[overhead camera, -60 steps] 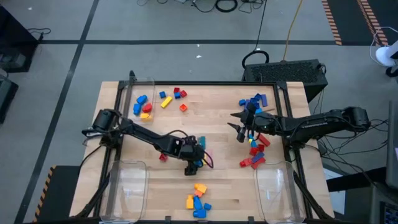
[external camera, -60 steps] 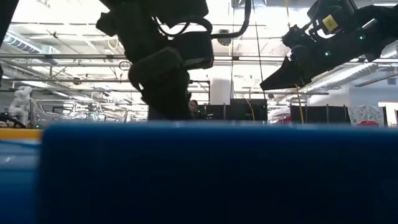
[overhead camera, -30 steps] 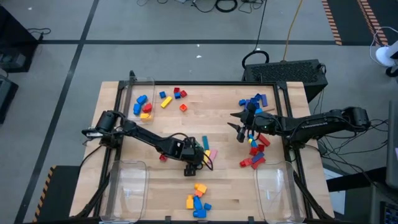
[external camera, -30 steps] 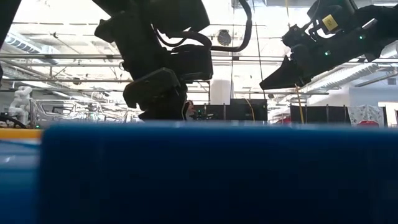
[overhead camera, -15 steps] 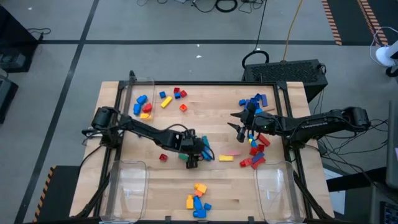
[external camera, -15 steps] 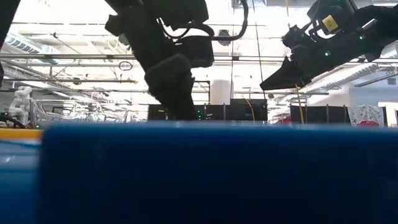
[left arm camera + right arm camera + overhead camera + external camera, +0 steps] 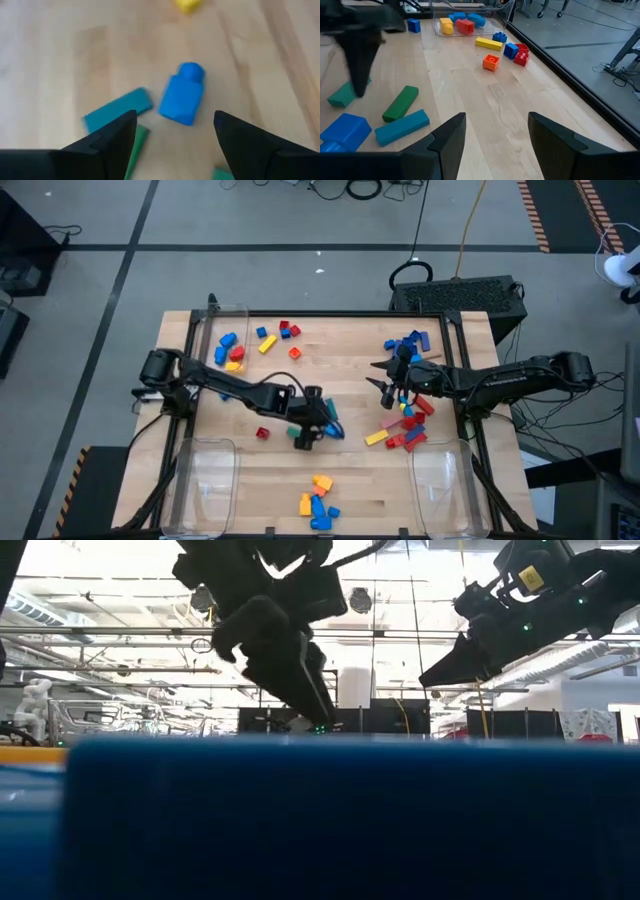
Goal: Sort blocks by size
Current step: Put the blue one stud game piece into the top left transparent bin
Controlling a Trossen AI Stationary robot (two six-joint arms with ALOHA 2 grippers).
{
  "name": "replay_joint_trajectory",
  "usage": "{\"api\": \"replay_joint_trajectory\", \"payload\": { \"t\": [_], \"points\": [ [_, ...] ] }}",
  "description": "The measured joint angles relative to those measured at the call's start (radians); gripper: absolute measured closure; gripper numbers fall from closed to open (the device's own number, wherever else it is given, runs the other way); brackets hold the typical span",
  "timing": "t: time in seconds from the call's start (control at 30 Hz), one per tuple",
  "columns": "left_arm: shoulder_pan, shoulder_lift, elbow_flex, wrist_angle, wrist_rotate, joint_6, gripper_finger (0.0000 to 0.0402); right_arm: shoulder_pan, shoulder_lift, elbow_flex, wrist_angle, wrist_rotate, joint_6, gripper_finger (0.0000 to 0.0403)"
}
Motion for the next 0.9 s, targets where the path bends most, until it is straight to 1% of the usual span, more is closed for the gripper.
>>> {"api": "replay_joint_trajectory", "payload": {
  "t": [0.07, 0.3, 0.6, 0.73, 0.9],
  "points": [
    [-0.006, 0.019, 0.001, 0.035, 0.009, 0.039, 0.0134, 0.0, 0.0, 0.0, 0.0, 0.0, 0.0, 0.0202],
    [0.001, 0.084, 0.001, 0.107, 0.011, 0.075, 0.0134, 0.0, 0.0, 0.0, 0.002, 0.0, 0.0, 0.0202],
    [0.023, 0.136, 0.001, 0.123, 0.043, 0.067, 0.0138, 0.0, 0.0, 0.0, 0.006, 0.0, 0.0, 0.0202],
    [0.036, 0.139, 0.0, 0.118, 0.065, 0.04, 0.0168, 0.0, 0.0, 0.0, 0.005, 0.0, 0.0, 0.0202],
    [0.054, 0.138, 0.0, 0.117, 0.101, -0.002, 0.0235, 0.0, 0.0, 0.0, 0.005, 0.0, 0.004, 0.0202]
  ]
}}
